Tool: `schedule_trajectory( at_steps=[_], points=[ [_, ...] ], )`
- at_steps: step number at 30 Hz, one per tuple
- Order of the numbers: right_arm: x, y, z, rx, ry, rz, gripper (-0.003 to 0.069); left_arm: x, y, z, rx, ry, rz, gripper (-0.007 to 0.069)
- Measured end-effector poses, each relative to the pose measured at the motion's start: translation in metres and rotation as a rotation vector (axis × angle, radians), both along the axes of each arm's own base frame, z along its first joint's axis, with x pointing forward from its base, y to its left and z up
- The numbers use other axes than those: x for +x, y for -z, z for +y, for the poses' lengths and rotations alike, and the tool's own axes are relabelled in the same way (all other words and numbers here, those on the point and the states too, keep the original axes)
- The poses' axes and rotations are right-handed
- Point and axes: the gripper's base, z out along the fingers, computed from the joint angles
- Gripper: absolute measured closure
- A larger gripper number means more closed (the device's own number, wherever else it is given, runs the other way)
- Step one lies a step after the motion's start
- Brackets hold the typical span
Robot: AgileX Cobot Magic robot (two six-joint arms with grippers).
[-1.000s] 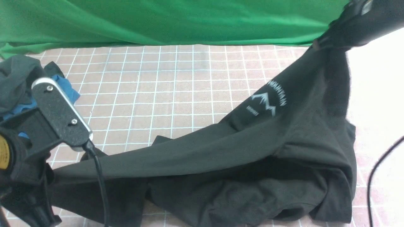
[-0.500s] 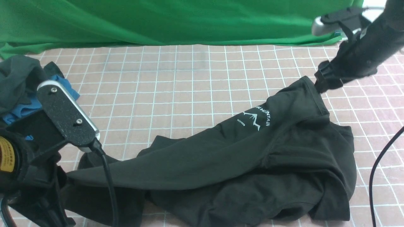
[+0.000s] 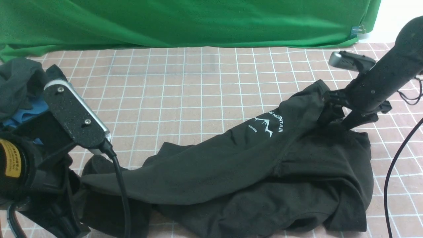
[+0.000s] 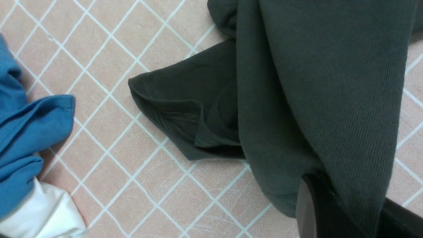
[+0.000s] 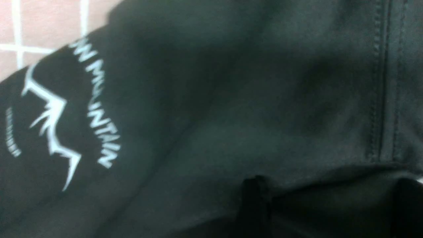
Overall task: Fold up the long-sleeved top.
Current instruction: Spread the long sleeves with your arms and place them on the tabletop
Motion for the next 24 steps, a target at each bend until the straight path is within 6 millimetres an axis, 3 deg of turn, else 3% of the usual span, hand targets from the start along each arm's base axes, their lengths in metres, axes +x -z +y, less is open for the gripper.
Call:
schedule_trajectory(
  at_steps=[7, 9, 13, 18, 22, 24],
  points=[
    [0.008, 0.005, -0.001, -0.010, 0.038, -0.059, 0.0128, 0.000, 0.000, 0.000, 0.000, 0.000, 0.000, 0.0604],
    [0.009, 0.006, -0.002, -0.014, 0.036, -0.068, 0.0163, 0.000, 0.000, -0.001, -0.008, 0.000, 0.005, 0.0604],
    [0.007, 0.007, -0.001, -0.013, 0.001, -0.054, 0.0281, -0.001, 0.000, -0.001, -0.016, -0.001, 0.010, 0.0604],
    [0.004, 0.002, -0.001, -0.020, -0.070, -0.067, 0.0533, -0.001, 0.000, -0.001, -0.012, 0.003, 0.007, 0.0604],
    [-0.001, -0.026, -0.002, -0.036, -0.087, -0.133, 0.0616, 0.002, -0.005, 0.001, 0.010, -0.010, -0.022, 0.0604],
    [-0.012, -0.074, -0.004, -0.067, -0.098, -0.251, 0.0624, 0.008, -0.025, 0.004, 0.016, -0.047, -0.112, 0.0604]
  ],
)
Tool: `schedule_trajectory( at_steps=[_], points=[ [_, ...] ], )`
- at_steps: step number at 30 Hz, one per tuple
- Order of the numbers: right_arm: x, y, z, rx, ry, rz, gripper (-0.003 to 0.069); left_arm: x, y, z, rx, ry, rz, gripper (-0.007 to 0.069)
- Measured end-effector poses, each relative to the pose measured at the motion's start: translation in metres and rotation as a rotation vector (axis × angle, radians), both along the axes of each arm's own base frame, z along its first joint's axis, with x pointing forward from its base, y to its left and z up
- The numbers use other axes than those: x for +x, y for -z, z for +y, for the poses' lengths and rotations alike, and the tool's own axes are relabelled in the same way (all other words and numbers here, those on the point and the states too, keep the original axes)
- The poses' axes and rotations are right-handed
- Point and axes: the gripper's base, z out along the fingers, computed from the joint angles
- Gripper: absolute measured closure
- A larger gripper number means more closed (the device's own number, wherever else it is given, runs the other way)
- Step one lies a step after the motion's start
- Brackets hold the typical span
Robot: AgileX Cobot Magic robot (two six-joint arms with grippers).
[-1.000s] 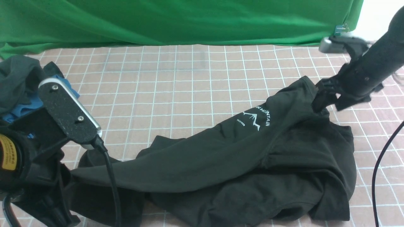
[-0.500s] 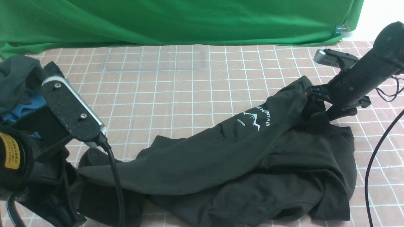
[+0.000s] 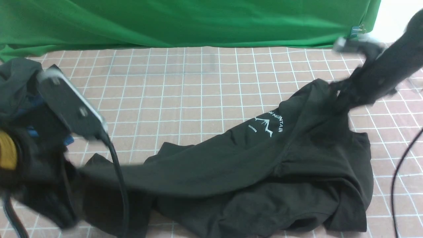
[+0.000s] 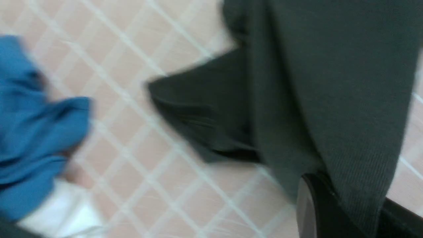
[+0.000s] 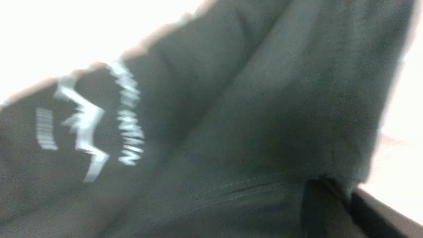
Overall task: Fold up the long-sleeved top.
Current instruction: Spread the long sleeves with your arms and place them on the tabletop
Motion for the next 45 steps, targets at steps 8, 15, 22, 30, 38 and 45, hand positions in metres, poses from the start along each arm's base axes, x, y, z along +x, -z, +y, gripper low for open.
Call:
schedule_trajectory(
  at_steps=[8, 15, 22, 30, 38, 45],
  points=[
    [-0.078, -0.156, -0.014, -0.041, 0.050, -0.472, 0.0625, 0.007, -0.099, 0.008, -0.074, -0.034, -0.389, 0.0604],
    [-0.175, -0.271, -0.032, -0.096, 0.153, -0.886, 0.0625, -0.014, -0.211, 0.033, -0.122, -0.080, -0.810, 0.0604],
    [-0.246, -0.352, -0.023, -0.128, 0.141, -1.169, 0.0625, -0.040, -0.288, 0.051, -0.115, -0.076, -1.068, 0.0604],
    [-0.289, -0.384, -0.019, -0.188, 0.136, -1.251, 0.0625, -0.039, -0.301, 0.049, -0.075, -0.042, -1.090, 0.0604],
    [-0.220, -0.332, -0.023, -0.083, 0.103, -0.929, 0.0625, 0.074, -0.198, -0.016, 0.059, 0.034, -0.585, 0.0604],
    [-0.089, -0.260, -0.034, -0.019, 0.107, -0.821, 0.0625, 0.203, -0.117, 0.012, -0.101, -0.071, -0.378, 0.0604]
  ],
)
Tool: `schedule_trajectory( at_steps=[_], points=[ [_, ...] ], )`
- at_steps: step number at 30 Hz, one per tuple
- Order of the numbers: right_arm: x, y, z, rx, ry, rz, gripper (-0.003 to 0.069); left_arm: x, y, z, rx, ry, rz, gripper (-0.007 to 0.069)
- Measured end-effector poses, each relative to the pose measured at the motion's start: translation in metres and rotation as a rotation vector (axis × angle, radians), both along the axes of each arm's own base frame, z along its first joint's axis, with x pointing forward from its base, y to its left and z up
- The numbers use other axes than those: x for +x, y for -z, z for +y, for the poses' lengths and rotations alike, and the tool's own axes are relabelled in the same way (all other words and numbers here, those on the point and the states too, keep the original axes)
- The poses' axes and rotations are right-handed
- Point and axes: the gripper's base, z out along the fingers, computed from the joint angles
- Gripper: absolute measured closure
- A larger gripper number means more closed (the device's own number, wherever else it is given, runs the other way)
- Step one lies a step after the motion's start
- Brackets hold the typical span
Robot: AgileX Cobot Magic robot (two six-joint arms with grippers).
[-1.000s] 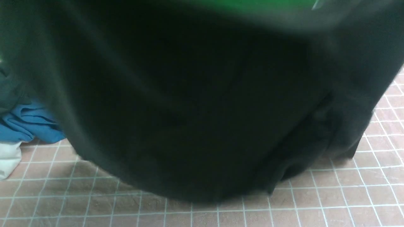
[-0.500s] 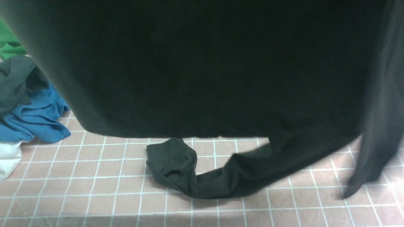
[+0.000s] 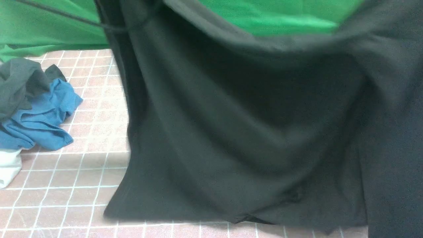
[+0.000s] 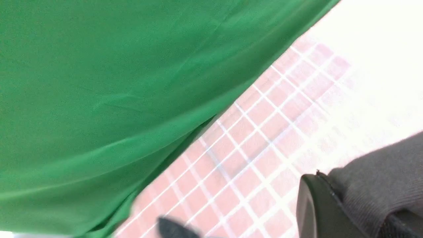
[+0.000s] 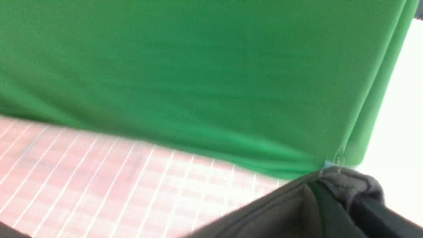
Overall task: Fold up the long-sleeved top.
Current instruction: Spread the long sleeves with your arms and place them on the tabletop
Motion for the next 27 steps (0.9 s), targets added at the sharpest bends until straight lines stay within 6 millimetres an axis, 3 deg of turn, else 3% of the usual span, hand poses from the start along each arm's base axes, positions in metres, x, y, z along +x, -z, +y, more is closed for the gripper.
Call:
schedule_trajectory(
  at_steps=[2, 4, 6, 8, 9, 10, 11, 12, 15, 18, 20, 24, 25, 26, 27],
  points=[
    [0.021, 0.001, -0.002, 0.010, 0.020, -0.065, 0.0625, 0.024, -0.003, 0.022, -0.066, -0.050, -0.049, 0.0604],
    [0.033, -0.016, -0.004, 0.031, 0.051, -0.200, 0.0625, 0.037, -0.028, 0.041, -0.135, -0.083, -0.168, 0.0604],
    [0.028, -0.063, -0.007, 0.055, 0.086, -0.440, 0.0625, 0.031, -0.087, 0.062, -0.195, -0.098, -0.432, 0.0604],
    [0.009, -0.098, -0.006, 0.049, 0.095, -0.596, 0.0625, 0.007, -0.127, 0.063, -0.210, -0.077, -0.597, 0.0604],
    [-0.004, -0.115, -0.005, 0.042, 0.095, -0.669, 0.0625, -0.013, -0.151, 0.062, -0.211, -0.055, -0.699, 0.0604],
    [-0.030, -0.143, -0.002, 0.037, 0.089, -0.783, 0.0625, -0.042, -0.176, 0.057, -0.215, -0.005, -0.808, 0.0603],
    [-0.034, -0.146, -0.001, 0.036, 0.088, -0.798, 0.0625, -0.047, -0.180, 0.056, -0.214, 0.005, -0.824, 0.0603],
    [-0.061, -0.167, 0.002, 0.032, 0.077, -0.886, 0.0625, -0.087, -0.205, 0.049, -0.189, 0.083, -0.932, 0.0603],
    [-0.099, -0.187, 0.009, 0.011, 0.050, -0.947, 0.0625, -0.138, -0.224, 0.035, -0.124, 0.229, -0.996, 0.0603],
    [-0.104, -0.180, 0.011, -0.025, 0.040, -0.822, 0.0625, -0.154, -0.219, 0.028, -0.101, 0.308, -0.896, 0.0603],
    [-0.095, -0.164, 0.009, -0.054, 0.048, -0.651, 0.0625, -0.144, -0.200, 0.026, -0.102, 0.333, -0.728, 0.0603],
    [-0.065, -0.112, 0.004, -0.112, 0.042, -0.228, 0.0625, -0.103, -0.133, 0.029, -0.111, 0.308, -0.323, 0.0603],
    [-0.062, -0.099, 0.003, -0.115, 0.043, -0.149, 0.0625, -0.096, -0.110, 0.032, -0.105, 0.285, -0.221, 0.0603],
    [-0.061, -0.095, 0.003, -0.116, 0.044, -0.120, 0.0625, -0.094, -0.100, 0.033, -0.102, 0.274, -0.180, 0.0603],
    [-0.062, -0.072, 0.002, -0.108, 0.051, -0.003, 0.0625, -0.094, -0.059, 0.038, -0.085, 0.225, -0.030, 0.0603]
  ],
)
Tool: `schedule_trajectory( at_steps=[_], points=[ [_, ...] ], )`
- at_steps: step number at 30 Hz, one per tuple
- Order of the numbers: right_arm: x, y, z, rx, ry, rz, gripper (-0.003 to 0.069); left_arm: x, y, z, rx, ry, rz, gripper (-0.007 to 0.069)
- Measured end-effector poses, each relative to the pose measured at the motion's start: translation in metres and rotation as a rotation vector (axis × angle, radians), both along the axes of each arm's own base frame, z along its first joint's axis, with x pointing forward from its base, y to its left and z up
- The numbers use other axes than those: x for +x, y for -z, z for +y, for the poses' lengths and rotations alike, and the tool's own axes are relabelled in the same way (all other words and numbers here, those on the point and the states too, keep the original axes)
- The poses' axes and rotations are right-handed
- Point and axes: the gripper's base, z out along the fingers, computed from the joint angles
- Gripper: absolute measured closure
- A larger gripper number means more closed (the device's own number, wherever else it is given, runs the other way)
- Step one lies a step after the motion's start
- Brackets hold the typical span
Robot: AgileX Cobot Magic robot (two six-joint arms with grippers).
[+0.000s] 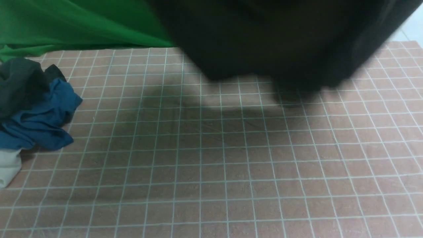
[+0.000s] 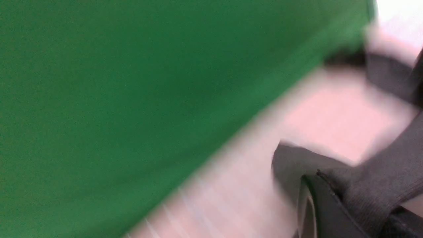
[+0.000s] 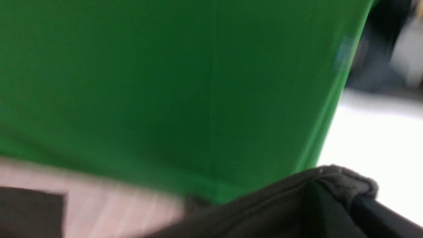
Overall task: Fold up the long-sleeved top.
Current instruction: Spread the long sleeves with your arms and place them on the tabletop
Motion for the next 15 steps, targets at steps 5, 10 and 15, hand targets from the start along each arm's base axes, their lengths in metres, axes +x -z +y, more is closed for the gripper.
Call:
schedule_trajectory(
  at_steps=[5, 10, 15],
  points=[
    [-0.048, 0.058, 0.006, 0.068, 0.017, 0.204, 0.0625, -0.047, 0.084, 0.008, 0.009, -0.141, 0.169, 0.0603],
    [-0.092, 0.133, 0.018, 0.175, -0.018, 0.405, 0.0625, -0.104, 0.153, 0.004, -0.085, -0.200, 0.266, 0.0603],
    [-0.121, 0.170, 0.030, 0.214, -0.070, 0.485, 0.0624, -0.150, 0.195, 0.001, -0.091, -0.200, 0.312, 0.0603]
  ],
)
